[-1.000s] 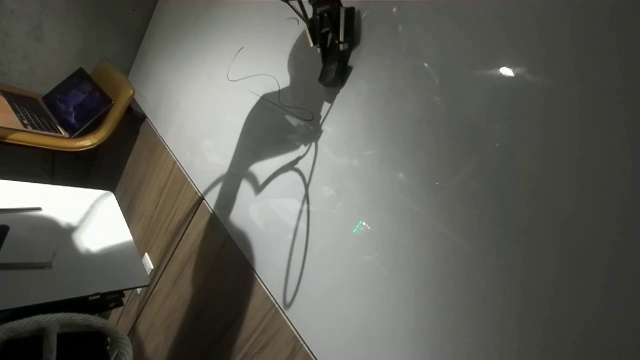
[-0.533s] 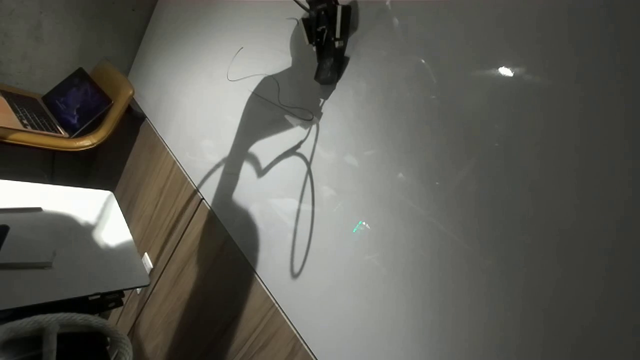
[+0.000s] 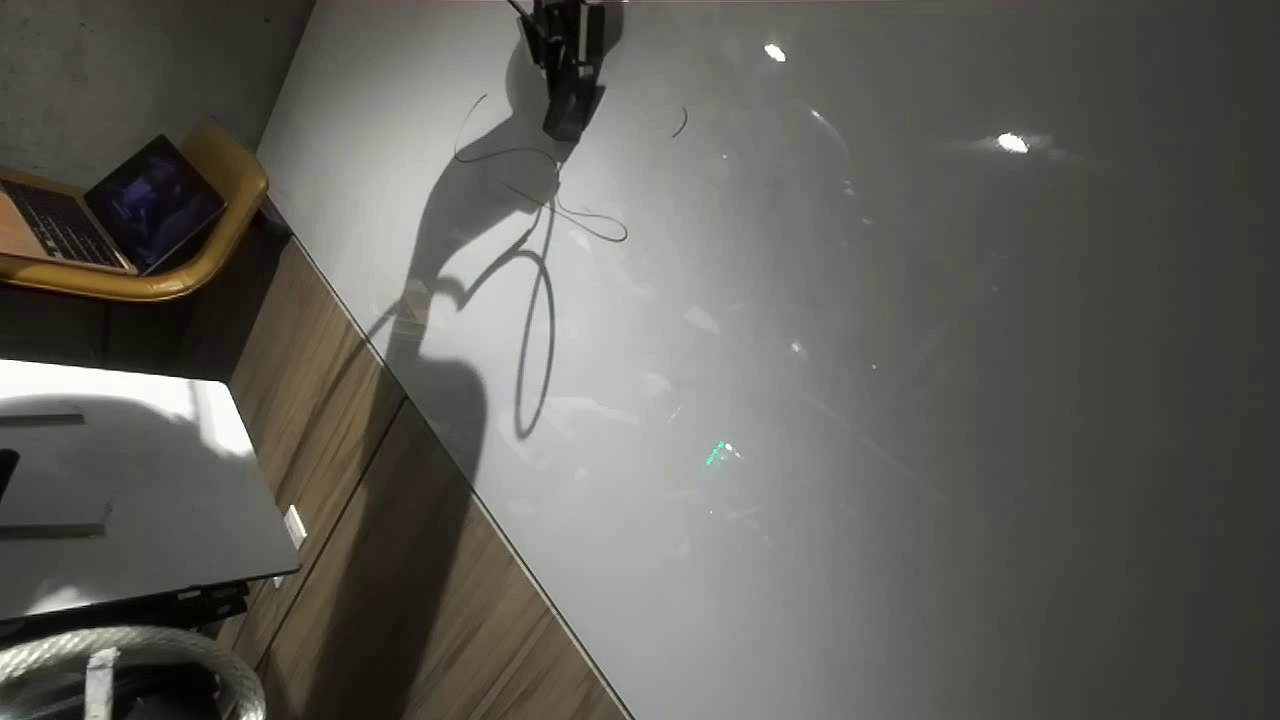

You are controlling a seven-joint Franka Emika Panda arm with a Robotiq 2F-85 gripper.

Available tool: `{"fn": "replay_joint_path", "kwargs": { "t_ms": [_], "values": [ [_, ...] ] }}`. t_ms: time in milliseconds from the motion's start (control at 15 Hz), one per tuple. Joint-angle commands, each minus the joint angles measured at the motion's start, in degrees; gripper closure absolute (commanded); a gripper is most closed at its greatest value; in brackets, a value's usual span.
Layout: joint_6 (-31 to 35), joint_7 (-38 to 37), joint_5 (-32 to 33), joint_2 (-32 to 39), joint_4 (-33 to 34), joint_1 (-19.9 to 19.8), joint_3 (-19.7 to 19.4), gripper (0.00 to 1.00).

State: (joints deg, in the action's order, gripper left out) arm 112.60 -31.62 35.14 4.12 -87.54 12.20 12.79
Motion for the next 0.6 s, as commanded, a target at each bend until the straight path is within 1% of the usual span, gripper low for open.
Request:
{"fn": "replay_joint_path", "kwargs": {
  "t_ms": [0, 133, 267, 400, 533],
  "values": [
    [1.10, -2.73, 3.50, 10.31, 12.09, 4.95, 1.49, 0.71],
    [-1.42, -2.85, 5.78, 13.08, 16.15, 8.12, 1.47, 0.71],
    [-4.91, -1.48, 8.41, 14.47, 20.03, 10.58, 0.65, 0.71],
    [-8.59, 0.29, 10.36, 15.21, 23.96, 11.84, -0.33, 0.71],
    [-11.79, 2.39, 11.21, 15.60, 27.74, 12.01, -1.48, 0.71]
  ]
}}
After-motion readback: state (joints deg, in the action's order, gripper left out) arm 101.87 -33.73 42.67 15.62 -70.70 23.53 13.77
